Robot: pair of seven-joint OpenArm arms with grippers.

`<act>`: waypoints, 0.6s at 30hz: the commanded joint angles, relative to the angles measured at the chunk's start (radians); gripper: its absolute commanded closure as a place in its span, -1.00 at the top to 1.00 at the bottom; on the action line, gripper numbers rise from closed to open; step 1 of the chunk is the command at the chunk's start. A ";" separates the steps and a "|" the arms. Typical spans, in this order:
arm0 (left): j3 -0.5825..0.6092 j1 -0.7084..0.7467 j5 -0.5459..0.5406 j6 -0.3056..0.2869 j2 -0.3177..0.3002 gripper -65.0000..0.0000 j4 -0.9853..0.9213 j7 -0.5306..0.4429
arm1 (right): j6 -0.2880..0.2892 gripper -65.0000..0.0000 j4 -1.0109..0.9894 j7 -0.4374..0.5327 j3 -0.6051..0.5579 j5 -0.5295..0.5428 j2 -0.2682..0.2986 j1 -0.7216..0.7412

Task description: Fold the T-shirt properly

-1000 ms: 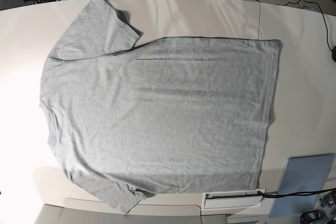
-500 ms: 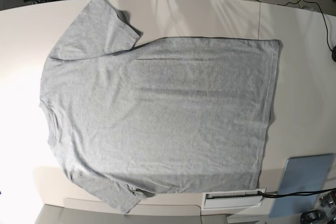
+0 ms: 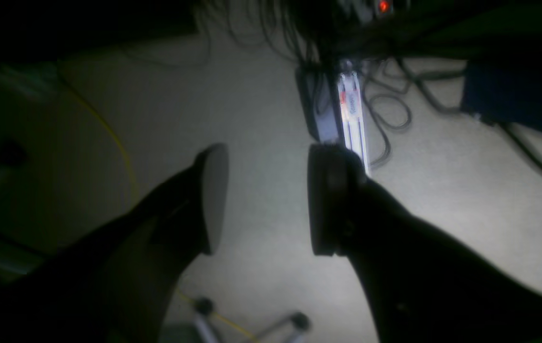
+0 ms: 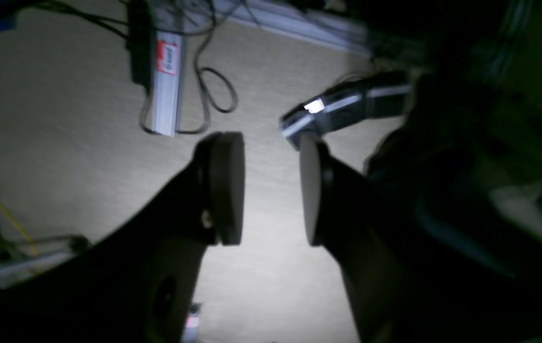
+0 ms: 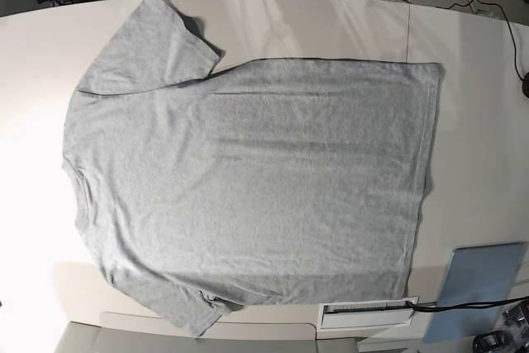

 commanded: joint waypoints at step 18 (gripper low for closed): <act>-0.004 -0.099 0.452 -0.144 -0.258 -0.12 0.414 0.003 | 0.003 -0.38 0.617 -0.100 0.317 -0.014 0.047 -0.136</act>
